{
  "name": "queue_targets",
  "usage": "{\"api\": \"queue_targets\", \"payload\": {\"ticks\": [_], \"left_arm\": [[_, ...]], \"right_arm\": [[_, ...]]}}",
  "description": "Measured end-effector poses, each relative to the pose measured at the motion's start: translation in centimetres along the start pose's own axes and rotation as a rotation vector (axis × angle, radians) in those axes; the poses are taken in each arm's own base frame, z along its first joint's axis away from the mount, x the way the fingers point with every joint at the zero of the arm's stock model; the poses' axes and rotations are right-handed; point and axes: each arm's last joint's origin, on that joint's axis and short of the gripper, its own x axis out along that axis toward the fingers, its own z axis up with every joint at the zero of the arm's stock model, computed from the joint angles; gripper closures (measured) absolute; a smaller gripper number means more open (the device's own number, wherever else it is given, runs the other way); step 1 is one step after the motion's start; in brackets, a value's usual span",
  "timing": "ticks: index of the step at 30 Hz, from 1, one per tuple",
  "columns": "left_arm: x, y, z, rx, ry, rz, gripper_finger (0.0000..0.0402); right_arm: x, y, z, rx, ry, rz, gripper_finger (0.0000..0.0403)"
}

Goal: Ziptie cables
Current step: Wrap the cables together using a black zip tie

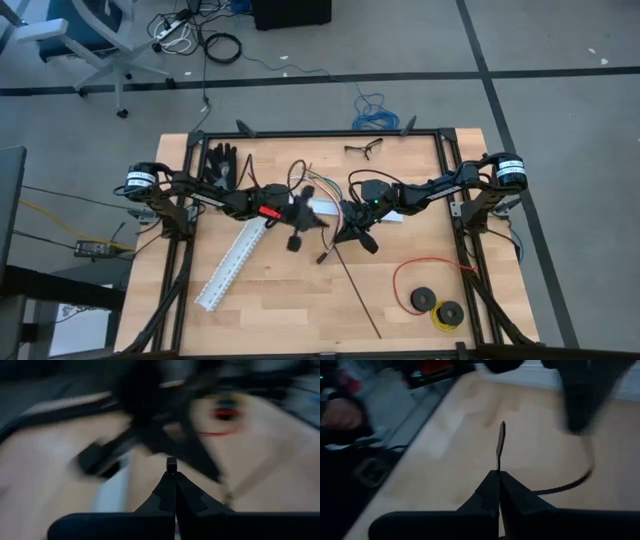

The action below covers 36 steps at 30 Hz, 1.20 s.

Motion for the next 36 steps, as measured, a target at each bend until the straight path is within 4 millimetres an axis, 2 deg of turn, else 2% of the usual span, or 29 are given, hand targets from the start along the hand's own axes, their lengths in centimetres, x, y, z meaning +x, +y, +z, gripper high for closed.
{"api": "queue_targets", "payload": {"ticks": [4,11,16,25,32,36], "left_arm": [[-0.1,0.5,-0.4,-0.143,0.042,0.193,0.0401],[-0.1,0.5,-0.5,-0.226,0.052,0.212,0.0401],[-0.1,0.5,-0.5,-0.134,0.062,0.211,0.0401],[0.1,-0.7,-0.3,0.077,0.085,0.263,0.0401],[0.1,-1.0,-0.4,0.093,0.099,0.283,0.0401],[0.1,-1.1,-0.5,0.116,0.115,0.278,0.0401]], "right_arm": [[-0.3,-0.8,-0.1,0.020,-0.003,-0.148,0.0403],[-0.7,-1.6,-0.4,0.068,0.017,-0.202,0.0403],[-0.5,-1.2,-0.1,0.074,0.003,-0.115,0.0403],[-0.3,-0.9,0.6,0.102,-0.024,-0.081,0.0403],[1.9,-1.9,1.5,0.154,0.005,0.001,0.0403],[2.3,-2.4,1.3,0.205,0.033,0.038,0.0403]]}}
